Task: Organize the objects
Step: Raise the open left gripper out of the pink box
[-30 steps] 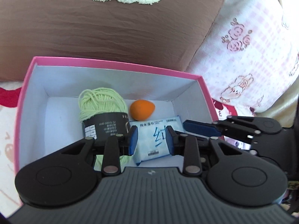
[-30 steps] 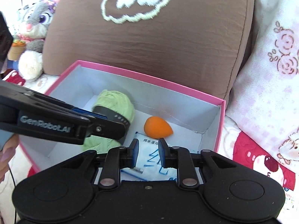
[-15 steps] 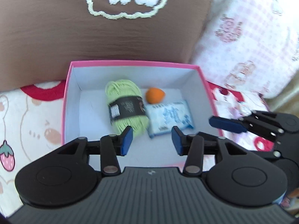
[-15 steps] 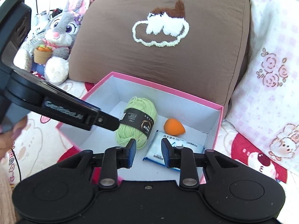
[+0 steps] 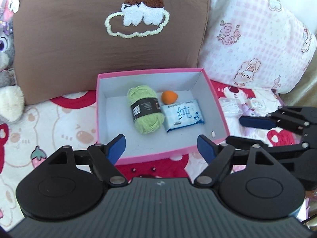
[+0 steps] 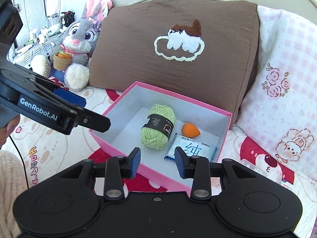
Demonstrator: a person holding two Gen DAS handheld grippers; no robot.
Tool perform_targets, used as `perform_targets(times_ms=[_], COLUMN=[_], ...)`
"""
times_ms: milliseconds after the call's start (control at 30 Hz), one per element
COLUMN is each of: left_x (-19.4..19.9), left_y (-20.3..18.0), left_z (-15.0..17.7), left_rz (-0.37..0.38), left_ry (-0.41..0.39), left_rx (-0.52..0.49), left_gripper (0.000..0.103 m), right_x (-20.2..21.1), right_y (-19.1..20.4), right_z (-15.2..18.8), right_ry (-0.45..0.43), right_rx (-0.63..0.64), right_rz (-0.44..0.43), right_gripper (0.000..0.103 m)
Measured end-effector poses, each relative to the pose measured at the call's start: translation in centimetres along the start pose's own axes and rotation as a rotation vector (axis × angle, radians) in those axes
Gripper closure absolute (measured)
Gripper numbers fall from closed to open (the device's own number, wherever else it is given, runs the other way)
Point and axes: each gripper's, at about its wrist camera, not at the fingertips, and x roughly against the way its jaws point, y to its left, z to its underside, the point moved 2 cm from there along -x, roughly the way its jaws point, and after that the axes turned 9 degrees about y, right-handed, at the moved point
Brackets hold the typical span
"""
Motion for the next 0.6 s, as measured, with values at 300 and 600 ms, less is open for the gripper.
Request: perform_targets(times_ms=[300, 600], left_x=[1.8, 2.6], left_y=[0.2, -1.3], left_z=[2.3, 4.6], left_rz=[-0.004, 0.001], left_ry=[0.005, 0.017], left_rx=[0.018, -0.015], left_gripper=[0.016, 0.015], right_x=[1.3, 4.0], right_y=[0.9, 1.8], right_z=[1.8, 3.1], right_ry=[0.014, -0.005], right_rx=[-0.016, 0.0], right_rz=[-0.06, -0.059], right_gripper=[0.05, 0.031])
